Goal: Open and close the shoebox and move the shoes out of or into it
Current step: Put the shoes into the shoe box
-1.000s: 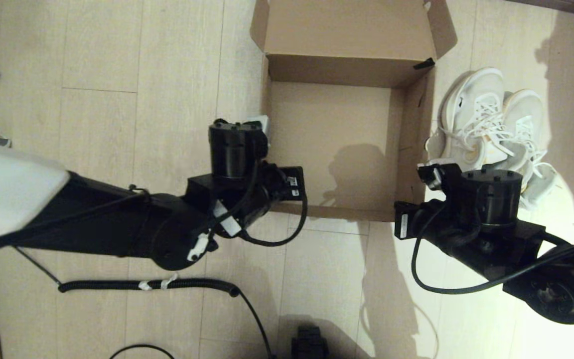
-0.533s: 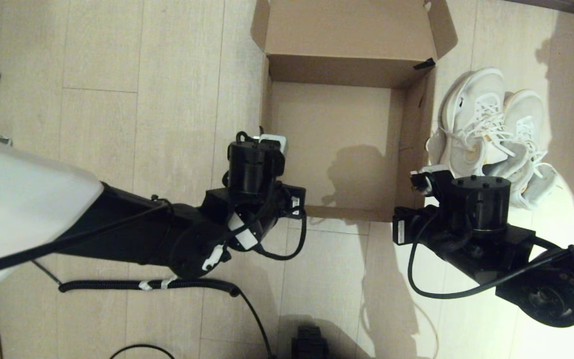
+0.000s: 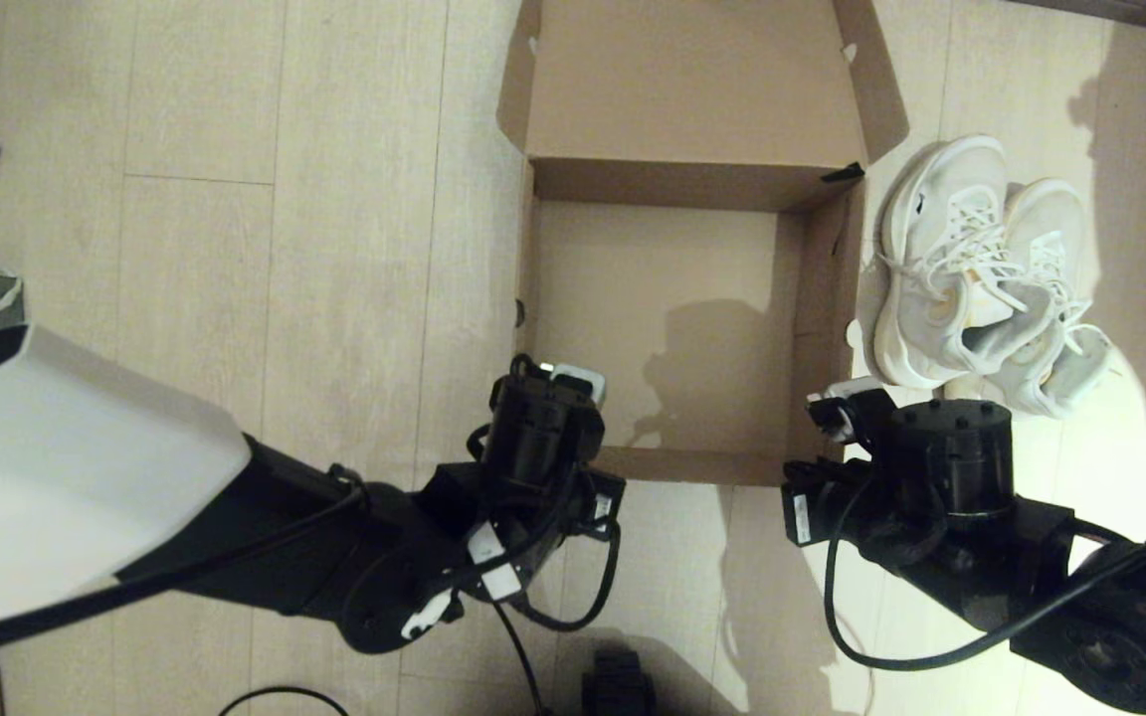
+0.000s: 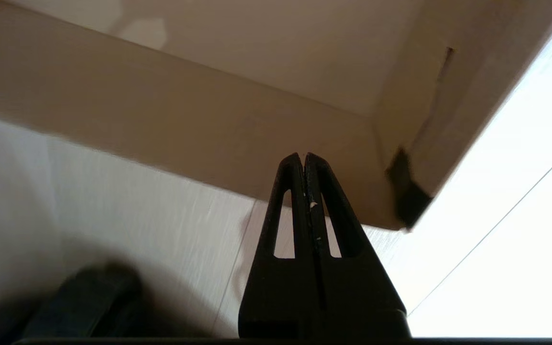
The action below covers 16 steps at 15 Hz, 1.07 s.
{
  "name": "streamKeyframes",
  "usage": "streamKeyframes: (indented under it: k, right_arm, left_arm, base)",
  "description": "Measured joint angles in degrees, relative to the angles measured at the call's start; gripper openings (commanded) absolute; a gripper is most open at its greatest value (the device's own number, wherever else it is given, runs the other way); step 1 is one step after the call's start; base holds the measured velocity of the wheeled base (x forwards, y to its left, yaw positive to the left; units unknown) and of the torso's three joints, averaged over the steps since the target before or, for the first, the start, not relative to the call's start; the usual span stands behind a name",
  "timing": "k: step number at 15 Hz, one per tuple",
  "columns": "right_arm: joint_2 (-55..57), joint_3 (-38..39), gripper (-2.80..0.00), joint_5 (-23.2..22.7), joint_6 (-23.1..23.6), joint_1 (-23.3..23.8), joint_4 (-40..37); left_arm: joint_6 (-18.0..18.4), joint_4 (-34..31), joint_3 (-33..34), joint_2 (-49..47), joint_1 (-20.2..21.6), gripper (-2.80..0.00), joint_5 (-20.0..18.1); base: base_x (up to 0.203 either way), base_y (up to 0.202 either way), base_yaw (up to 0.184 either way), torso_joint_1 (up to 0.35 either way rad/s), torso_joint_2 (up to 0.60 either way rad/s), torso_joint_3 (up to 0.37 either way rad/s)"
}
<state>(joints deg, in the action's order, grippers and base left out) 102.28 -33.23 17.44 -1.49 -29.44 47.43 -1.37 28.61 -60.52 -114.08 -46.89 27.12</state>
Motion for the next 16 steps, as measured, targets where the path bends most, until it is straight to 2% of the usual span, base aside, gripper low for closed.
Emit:
streamKeyframes:
  k: [5,7,11,13,16]
  right_arm:
    - [-2.8,4.7,-2.8,0.0,-0.4,-2.1,0.5]
    - [-4.0,4.1,-2.8,0.0,-0.4,-2.4,1.9]
    - [-9.2,-0.9,-2.8,1.9,-0.4,-0.9,3.2]
    - [-12.0,-0.8,-2.8,5.2,-0.6,-0.3,3.3]
    - [-14.8,0.4,-2.8,12.2,-1.3,2.9,3.6]
  left_arm:
    - [-3.2,0.1,8.0,2.2,-3.6,-2.8,1.7]
    - [-3.4,0.5,7.2,3.2,-3.7,-2.8,1.8]
    - [-2.5,-0.5,0.4,9.6,-2.4,-2.8,1.9]
    - [-2.4,-0.5,-0.3,13.9,-0.7,-2.8,1.8]
    - [-2.5,-0.3,2.8,19.3,8.2,-2.8,1.0]
  base:
    - [0.0,0.0,0.0,0.0,0.0,0.0]
    - [0.0,0.0,0.0,0.0,0.0,0.0]
    - [0.0,0.0,0.0,0.0,0.0,0.0]
    - [0.0,0.0,0.0,0.0,0.0,0.0]
    - [0.0,0.0,0.0,0.0,0.0,0.0]
